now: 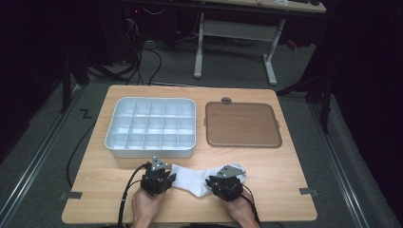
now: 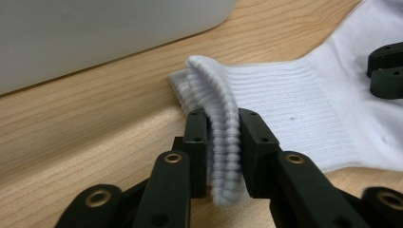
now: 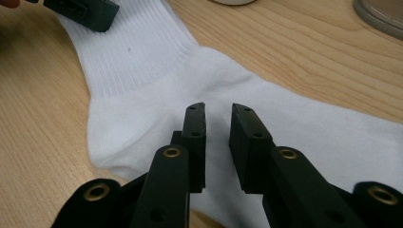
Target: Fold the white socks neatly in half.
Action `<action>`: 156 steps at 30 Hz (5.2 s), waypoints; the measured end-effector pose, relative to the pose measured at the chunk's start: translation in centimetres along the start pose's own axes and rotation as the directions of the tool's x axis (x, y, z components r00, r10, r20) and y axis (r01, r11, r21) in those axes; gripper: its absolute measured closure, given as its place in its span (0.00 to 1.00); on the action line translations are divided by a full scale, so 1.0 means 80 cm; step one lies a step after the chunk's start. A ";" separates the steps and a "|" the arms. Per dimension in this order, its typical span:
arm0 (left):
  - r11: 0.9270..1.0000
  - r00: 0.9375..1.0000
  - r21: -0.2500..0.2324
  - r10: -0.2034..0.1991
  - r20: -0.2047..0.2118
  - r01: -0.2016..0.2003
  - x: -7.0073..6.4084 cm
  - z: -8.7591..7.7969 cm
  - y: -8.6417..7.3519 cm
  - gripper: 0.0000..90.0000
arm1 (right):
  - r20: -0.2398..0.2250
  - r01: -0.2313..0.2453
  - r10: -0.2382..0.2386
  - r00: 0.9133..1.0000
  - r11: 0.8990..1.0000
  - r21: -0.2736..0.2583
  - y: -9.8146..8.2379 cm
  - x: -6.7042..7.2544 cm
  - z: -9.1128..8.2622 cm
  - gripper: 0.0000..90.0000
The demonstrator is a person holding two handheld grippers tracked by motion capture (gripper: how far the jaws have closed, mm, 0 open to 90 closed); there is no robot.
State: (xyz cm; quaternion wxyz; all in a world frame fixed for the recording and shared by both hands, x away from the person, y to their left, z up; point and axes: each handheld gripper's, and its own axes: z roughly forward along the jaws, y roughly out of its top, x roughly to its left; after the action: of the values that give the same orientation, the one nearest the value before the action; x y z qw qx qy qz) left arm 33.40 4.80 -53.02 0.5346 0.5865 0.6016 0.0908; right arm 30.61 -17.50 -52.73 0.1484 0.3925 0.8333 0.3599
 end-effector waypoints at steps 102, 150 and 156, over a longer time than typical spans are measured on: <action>1.000 0.990 -0.021 0.002 0.142 0.001 -0.055 -0.040 0.069 0.90 | -0.022 -0.030 0.028 0.999 0.997 -0.074 0.054 0.001 -0.020 0.68; 0.997 0.980 0.072 0.024 0.199 -0.039 -0.103 -0.009 0.039 0.90 | 0.017 -0.101 0.101 0.995 0.995 0.015 0.006 -0.026 0.003 0.78; 0.992 0.980 0.103 0.053 0.192 -0.074 -0.109 0.007 0.027 0.90 | 0.004 -0.105 0.105 0.994 0.994 0.023 0.010 -0.027 0.006 0.78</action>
State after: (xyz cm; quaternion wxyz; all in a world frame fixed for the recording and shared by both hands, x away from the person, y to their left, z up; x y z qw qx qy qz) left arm 32.86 -1.83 -46.96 0.5531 0.6399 0.5332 0.0188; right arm 32.68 -18.54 -52.60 0.1259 0.4381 0.8154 0.3568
